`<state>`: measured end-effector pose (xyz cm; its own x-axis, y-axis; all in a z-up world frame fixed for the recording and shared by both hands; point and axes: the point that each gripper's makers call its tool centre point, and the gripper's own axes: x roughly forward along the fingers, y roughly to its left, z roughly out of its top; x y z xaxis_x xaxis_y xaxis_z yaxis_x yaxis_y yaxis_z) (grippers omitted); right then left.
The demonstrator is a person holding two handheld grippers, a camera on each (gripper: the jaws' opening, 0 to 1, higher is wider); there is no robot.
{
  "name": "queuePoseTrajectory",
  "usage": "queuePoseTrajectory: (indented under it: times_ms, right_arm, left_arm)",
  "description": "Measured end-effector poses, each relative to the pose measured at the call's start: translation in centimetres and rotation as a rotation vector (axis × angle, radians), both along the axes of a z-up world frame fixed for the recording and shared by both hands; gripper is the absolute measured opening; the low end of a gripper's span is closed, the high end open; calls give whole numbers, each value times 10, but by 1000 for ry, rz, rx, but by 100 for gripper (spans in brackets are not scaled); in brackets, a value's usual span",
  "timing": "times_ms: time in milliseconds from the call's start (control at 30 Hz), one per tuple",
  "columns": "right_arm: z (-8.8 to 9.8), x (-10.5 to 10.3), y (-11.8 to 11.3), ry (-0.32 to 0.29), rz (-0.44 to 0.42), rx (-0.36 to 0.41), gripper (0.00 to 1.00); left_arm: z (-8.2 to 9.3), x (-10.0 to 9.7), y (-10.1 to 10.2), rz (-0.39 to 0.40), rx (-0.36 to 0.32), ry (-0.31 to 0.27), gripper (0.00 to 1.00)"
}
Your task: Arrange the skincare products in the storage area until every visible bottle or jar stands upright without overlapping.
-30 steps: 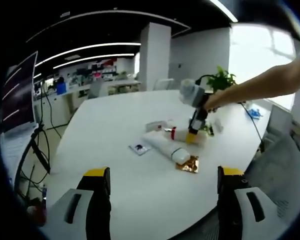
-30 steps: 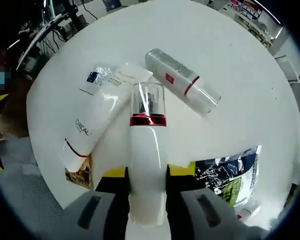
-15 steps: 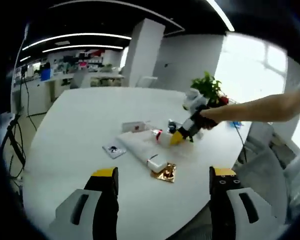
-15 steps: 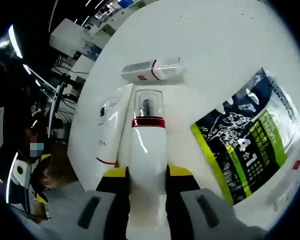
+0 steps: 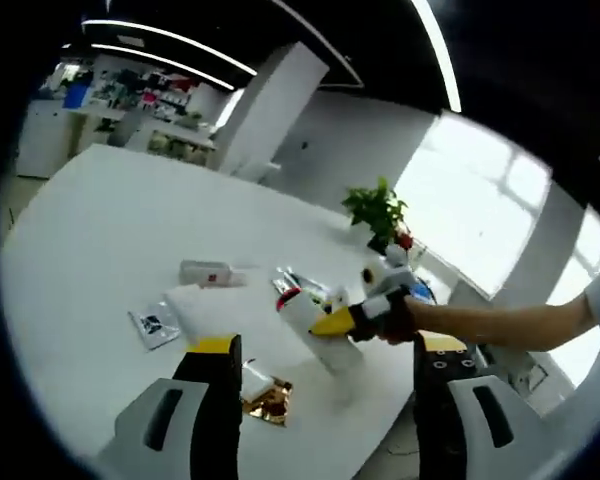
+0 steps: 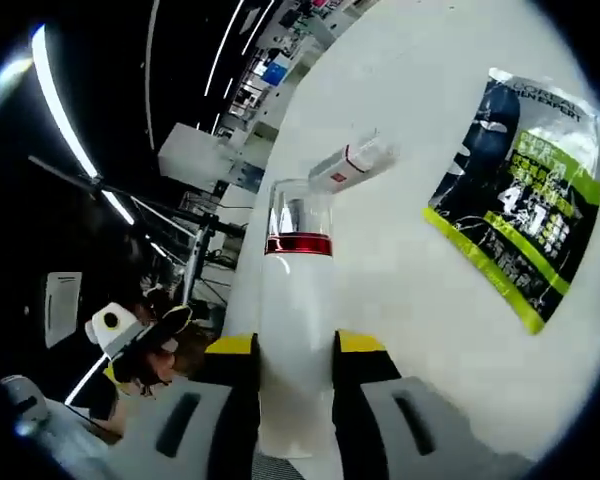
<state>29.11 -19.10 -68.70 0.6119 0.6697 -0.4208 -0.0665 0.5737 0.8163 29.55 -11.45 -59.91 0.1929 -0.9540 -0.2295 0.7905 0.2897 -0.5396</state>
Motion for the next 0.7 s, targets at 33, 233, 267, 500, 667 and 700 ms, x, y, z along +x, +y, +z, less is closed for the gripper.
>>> queuePoseTrajectory:
  times_ms: [33,233,267,500,667,700]
  right_arm:
    - [1,-2,1,-9,6,-2,26]
    - [17,-13,16,-83,28,30,26]
    - [19,-15,18,-93,31,38,26]
    - [38,-28,30,-175,40,96,26]
    - [54,-35,34,-246,57,130,26]
    - [57,-36,34,-251,56,129,26]
  left_arm:
    - [0,0,-6,-5,-20,39,66]
    - [-12,8,-29,-39,-14,60,63]
    - [-14,9,-33,-43,-19,80,64]
    - [-8,3,-52,-102,-101,169,64]
    - [-4,2,-62,-133,-119,185,64]
    - [-4,0,-65,-145,-116,195,64]
